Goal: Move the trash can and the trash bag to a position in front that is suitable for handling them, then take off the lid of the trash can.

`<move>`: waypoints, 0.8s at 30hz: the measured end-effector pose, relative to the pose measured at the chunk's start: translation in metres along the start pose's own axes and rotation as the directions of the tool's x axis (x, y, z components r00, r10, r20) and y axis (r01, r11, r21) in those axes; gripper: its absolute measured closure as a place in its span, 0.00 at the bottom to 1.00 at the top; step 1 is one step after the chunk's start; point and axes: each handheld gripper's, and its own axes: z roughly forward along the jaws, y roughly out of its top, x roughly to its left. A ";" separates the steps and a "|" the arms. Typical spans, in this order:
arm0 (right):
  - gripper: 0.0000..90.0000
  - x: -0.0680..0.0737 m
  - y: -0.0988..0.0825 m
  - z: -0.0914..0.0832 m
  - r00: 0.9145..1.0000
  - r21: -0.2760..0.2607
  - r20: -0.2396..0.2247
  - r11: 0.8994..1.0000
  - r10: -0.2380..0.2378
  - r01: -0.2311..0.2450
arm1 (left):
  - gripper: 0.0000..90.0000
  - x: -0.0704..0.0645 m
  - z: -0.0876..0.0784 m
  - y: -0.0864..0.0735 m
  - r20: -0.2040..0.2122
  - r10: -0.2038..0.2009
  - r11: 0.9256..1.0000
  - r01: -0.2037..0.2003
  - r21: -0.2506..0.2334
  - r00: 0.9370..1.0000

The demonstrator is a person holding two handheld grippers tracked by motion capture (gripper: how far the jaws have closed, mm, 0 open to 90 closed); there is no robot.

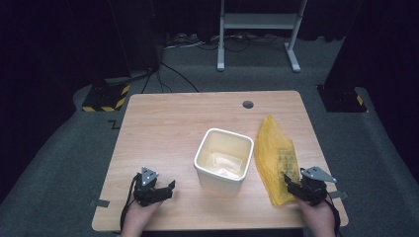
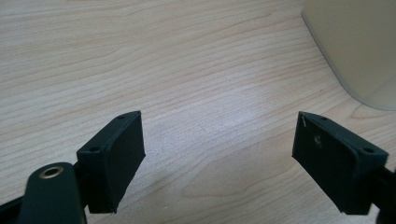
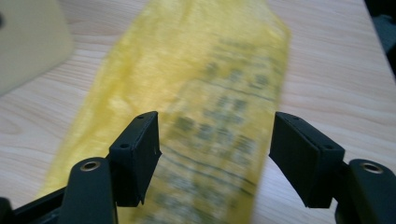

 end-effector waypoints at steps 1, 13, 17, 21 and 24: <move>0.39 -0.003 -0.001 0.000 1.000 0.011 0.006 1.000 0.017 -0.017 | 0.18 0.001 0.000 0.000 0.004 -0.004 1.000 0.004 0.001 1.000; 0.40 0.017 -0.009 0.012 0.999 0.092 -0.040 0.996 -0.016 0.020 | 0.19 0.002 0.003 0.002 0.046 0.022 1.000 -0.023 0.008 0.999; 0.38 0.020 -0.007 0.004 0.999 0.043 -0.030 0.999 -0.018 0.019 | 0.19 -0.001 0.002 0.008 0.056 0.029 0.999 -0.030 0.015 0.998; 0.38 0.021 -0.007 -0.002 0.999 0.022 -0.034 0.999 -0.026 0.027 | 0.19 -0.004 0.003 0.013 0.051 0.042 0.996 -0.046 0.076 0.998; 0.38 0.017 -0.007 -0.003 0.999 0.015 -0.034 1.000 -0.013 0.014 | 0.19 -0.004 0.004 0.015 0.038 0.039 0.989 -0.044 0.143 0.999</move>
